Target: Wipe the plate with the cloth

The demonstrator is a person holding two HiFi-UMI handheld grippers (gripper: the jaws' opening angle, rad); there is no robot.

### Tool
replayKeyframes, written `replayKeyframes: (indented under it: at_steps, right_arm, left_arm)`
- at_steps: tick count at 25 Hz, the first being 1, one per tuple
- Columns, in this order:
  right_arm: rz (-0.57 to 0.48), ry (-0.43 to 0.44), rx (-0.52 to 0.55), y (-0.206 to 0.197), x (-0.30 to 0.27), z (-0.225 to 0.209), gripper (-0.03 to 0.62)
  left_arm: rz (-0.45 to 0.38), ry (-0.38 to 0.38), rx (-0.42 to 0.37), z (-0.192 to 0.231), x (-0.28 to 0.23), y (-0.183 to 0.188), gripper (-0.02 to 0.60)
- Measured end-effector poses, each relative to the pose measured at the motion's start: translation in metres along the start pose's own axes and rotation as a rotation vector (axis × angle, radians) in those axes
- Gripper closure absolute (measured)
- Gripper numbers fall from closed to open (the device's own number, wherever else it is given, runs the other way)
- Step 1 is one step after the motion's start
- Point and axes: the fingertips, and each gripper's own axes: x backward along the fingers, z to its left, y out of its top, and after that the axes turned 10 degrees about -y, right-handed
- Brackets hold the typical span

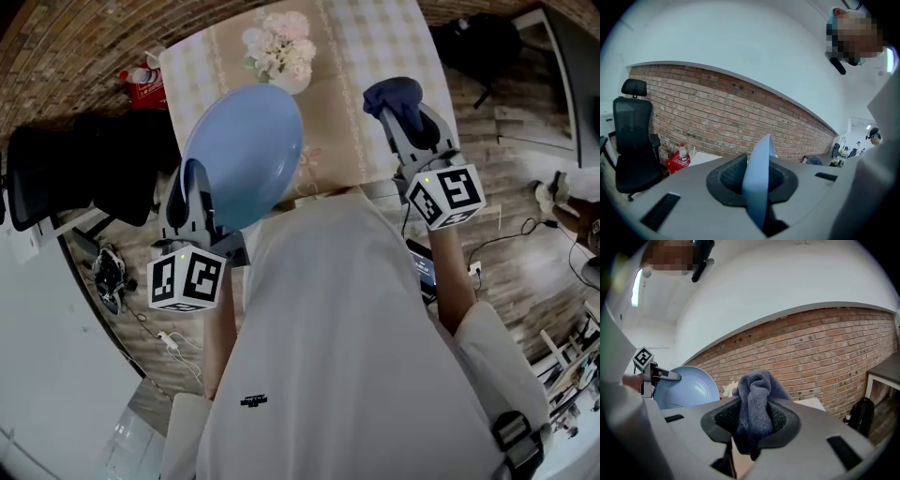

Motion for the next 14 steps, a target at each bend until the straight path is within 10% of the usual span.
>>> replayKeyframes:
  at_steps: [14]
  right_arm:
    - [0.019, 0.039, -0.039, -0.008, 0.005, 0.01, 0.477]
  left_arm:
    - [-0.003, -0.011, 0.004, -0.007, 0.006, -0.011, 0.534]
